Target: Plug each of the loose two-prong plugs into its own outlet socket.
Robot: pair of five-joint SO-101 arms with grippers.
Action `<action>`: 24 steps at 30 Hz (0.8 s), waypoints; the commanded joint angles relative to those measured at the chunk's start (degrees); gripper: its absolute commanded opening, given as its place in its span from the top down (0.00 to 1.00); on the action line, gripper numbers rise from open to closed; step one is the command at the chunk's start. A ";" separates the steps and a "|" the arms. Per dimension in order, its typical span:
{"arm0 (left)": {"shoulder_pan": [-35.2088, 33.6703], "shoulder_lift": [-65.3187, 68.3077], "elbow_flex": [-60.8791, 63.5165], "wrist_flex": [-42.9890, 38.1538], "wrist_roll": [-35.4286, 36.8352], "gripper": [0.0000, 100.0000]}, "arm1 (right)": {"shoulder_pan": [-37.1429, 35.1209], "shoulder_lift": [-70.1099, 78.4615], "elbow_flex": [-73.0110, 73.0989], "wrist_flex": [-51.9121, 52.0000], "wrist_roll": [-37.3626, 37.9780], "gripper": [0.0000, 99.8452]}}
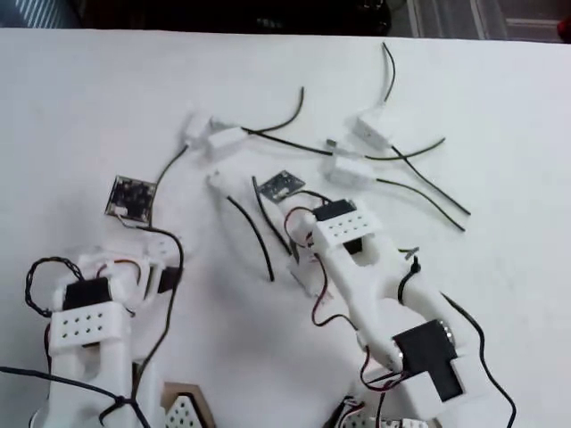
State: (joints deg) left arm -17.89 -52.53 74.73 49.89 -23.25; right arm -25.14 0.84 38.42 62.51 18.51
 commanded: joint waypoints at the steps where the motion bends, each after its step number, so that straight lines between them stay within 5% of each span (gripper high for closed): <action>1: -0.13 -0.92 -0.18 -0.70 -0.44 0.66 | -2.51 2.33 -0.70 -1.98 -2.99 0.86; 8: -0.13 -0.92 -0.18 -0.70 -0.44 0.66 | -4.88 2.33 -0.79 0.84 -4.04 0.86; 18: -0.13 -0.92 -0.18 -0.70 -0.44 0.66 | -4.53 2.33 -0.53 0.84 -3.96 0.98; 24: -0.13 -0.92 -0.18 -0.70 -0.44 0.66 | -4.79 2.33 -1.58 3.38 -3.69 0.94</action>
State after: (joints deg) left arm -17.89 -52.53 74.73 49.89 -23.25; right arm -29.10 3.03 37.89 63.12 14.90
